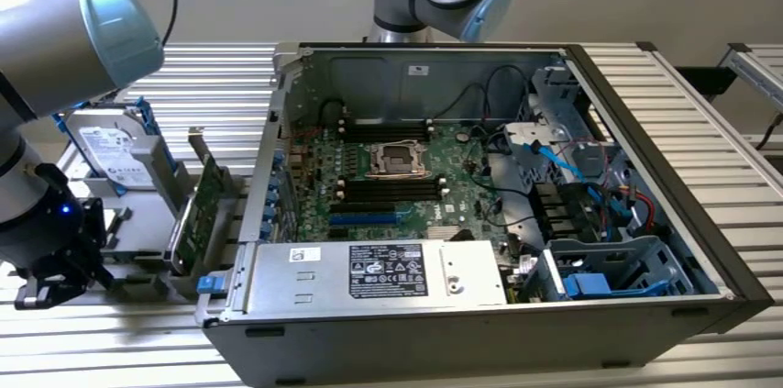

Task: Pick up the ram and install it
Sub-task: 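Pick up the ram and move it above insertion slot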

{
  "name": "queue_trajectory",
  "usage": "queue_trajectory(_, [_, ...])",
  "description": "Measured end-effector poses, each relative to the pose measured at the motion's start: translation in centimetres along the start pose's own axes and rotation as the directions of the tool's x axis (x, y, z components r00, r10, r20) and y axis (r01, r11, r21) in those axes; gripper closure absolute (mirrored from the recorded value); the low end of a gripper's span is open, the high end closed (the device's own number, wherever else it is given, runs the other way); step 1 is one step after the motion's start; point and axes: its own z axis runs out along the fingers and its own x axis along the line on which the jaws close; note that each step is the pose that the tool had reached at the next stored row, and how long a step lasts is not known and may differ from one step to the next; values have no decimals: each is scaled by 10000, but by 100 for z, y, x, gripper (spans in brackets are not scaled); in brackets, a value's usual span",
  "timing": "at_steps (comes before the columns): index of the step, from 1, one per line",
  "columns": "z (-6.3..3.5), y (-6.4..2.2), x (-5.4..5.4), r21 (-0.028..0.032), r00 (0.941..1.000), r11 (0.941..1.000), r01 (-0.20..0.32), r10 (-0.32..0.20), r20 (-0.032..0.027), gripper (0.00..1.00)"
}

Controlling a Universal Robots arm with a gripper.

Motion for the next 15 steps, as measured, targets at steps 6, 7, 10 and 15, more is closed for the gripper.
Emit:
queue_trajectory(6, [0,0,0,1,10000,10000,0,0,1,87])
queue_trajectory(7, [0,0,0,1,10000,10000,-1,1,1,87])
queue_trajectory(10, [-44,2,-2,3,10000,10000,-1,1,3,87])
queue_trajectory(15, [-258,13,-12,1,10000,10000,-1,1,2,87])
